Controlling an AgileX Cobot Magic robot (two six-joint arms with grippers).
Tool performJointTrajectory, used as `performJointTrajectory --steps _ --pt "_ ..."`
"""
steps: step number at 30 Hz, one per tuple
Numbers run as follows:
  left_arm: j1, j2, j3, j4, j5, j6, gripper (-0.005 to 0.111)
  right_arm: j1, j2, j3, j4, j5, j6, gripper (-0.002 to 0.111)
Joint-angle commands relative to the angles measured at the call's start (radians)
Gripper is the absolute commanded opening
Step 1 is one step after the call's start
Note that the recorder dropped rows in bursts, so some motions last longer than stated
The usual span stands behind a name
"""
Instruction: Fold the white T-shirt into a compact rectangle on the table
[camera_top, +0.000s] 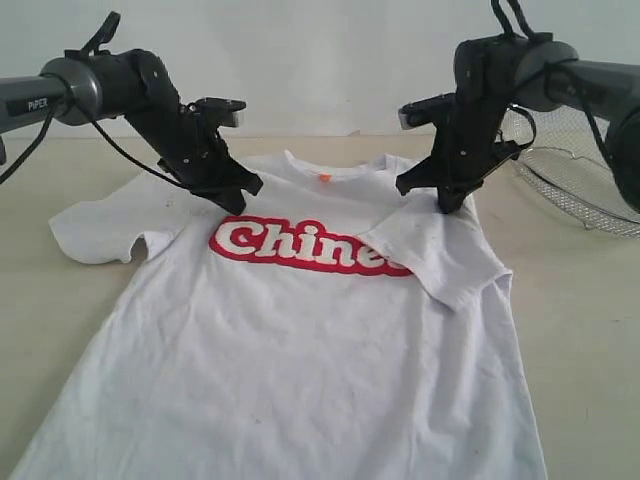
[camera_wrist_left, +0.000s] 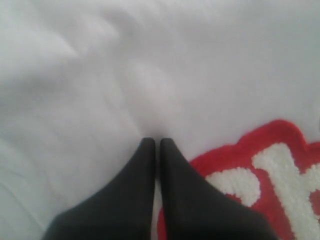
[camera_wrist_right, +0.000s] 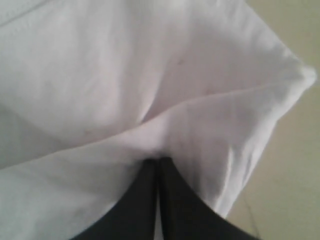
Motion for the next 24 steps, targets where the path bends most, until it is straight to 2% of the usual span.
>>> performJointTrajectory --steps 1,10,15,20,24 --pt "-0.001 0.038 0.005 0.005 -0.041 -0.012 0.005 -0.061 0.069 -0.031 -0.026 -0.054 0.048 0.0" --pt "0.001 0.029 0.005 -0.025 -0.1 -0.012 0.005 -0.112 0.074 -0.157 0.011 -0.068 0.031 0.0" --pt "0.006 -0.067 0.005 -0.015 -0.042 -0.018 0.005 -0.112 0.054 -0.25 0.126 -0.003 -0.059 0.0" --pt "0.068 -0.169 0.009 0.004 0.105 -0.081 0.005 -0.112 -0.011 -0.254 0.266 0.03 -0.192 0.0" --pt "0.141 -0.261 0.102 -0.178 0.182 -0.041 0.005 -0.112 -0.037 -0.254 0.32 0.074 -0.245 0.0"
